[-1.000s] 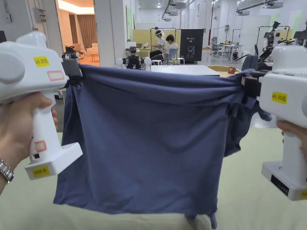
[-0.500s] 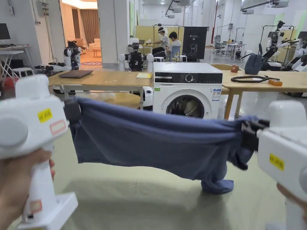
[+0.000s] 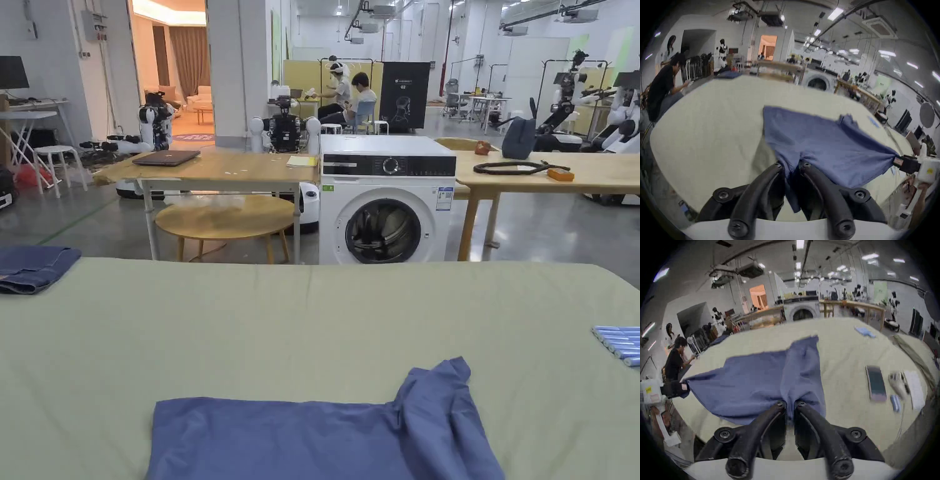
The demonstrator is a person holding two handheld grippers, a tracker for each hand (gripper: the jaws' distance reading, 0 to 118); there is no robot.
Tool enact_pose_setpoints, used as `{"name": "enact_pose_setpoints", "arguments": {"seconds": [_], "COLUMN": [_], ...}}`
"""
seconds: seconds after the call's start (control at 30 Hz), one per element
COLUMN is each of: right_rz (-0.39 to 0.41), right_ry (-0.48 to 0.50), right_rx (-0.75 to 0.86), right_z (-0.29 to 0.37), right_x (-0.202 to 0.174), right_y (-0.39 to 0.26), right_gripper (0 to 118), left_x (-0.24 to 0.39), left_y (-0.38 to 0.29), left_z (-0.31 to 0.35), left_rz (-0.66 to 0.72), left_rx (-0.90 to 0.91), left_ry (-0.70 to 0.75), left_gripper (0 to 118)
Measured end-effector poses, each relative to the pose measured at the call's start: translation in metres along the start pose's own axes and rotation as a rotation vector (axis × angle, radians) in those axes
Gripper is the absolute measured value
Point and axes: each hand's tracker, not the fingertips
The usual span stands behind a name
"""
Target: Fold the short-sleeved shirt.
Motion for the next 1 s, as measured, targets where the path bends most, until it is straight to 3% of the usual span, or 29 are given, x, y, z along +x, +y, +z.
{"name": "enact_pose_setpoints", "arguments": {"seconds": [0.23, 0.33, 0.5, 0.57, 0.6, 0.63, 0.67, 0.7, 0.73, 0.83, 0.93, 1.0], "right_rz": [-0.033, -0.064, -0.035, -0.014, -0.001, -0.002, -0.012, -0.021, -0.027, -0.026, -0.037, -0.019], "right_ry": [-0.077, -0.090, -0.104, -0.108, -0.119, -0.111, -0.091, -0.073, -0.075, -0.100, -0.090, -0.059], "right_rx": [-0.241, -0.313, -0.328, -0.288, -0.255, -0.216, -0.172, -0.108, -0.032, 0.237, 0.562, 0.717], "right_z": [-0.026, -0.040, -0.048, -0.039, -0.032, -0.022, -0.011, 0.001, 0.016, 0.055, 0.093, 0.110], "right_x": [0.018, 0.026, 0.024, 0.023, 0.024, 0.026, 0.027, 0.029, 0.030, 0.026, 0.016, 0.006], "right_y": [-0.061, -0.069, -0.073, -0.071, -0.070, -0.066, -0.061, -0.053, -0.043, -0.004, 0.029, 0.043], "right_gripper": [7, 7, 8, 27, 47, 74, 83, 84, 84, 85, 88, 86], "left_x": [-0.032, -0.040, -0.034, -0.034, -0.036, -0.041, -0.044, -0.048, -0.048, -0.042, -0.015, 0.002], "left_y": [-0.077, -0.083, -0.077, -0.073, -0.068, -0.063, -0.056, -0.047, -0.033, 0.011, 0.042, 0.049], "left_z": [-0.030, -0.037, -0.032, -0.023, -0.016, -0.004, 0.009, 0.024, 0.040, 0.082, 0.116, 0.133], "left_rz": [0.057, 0.059, 0.021, -0.036, -0.035, -0.031, -0.019, -0.003, 0.014, 0.020, -0.103, -0.172], "left_rx": [-0.336, -0.350, -0.360, -0.323, -0.292, -0.237, -0.146, -0.046, 0.049, 0.296, 0.545, 0.732], "left_ry": [0.109, 0.117, 0.116, 0.106, 0.093, 0.081, 0.038, 0.011, -0.002, -0.024, 0.033, 0.051], "left_gripper": [9, 9, 9, 11, 22, 51, 78, 99, 108, 108, 108, 96]}}
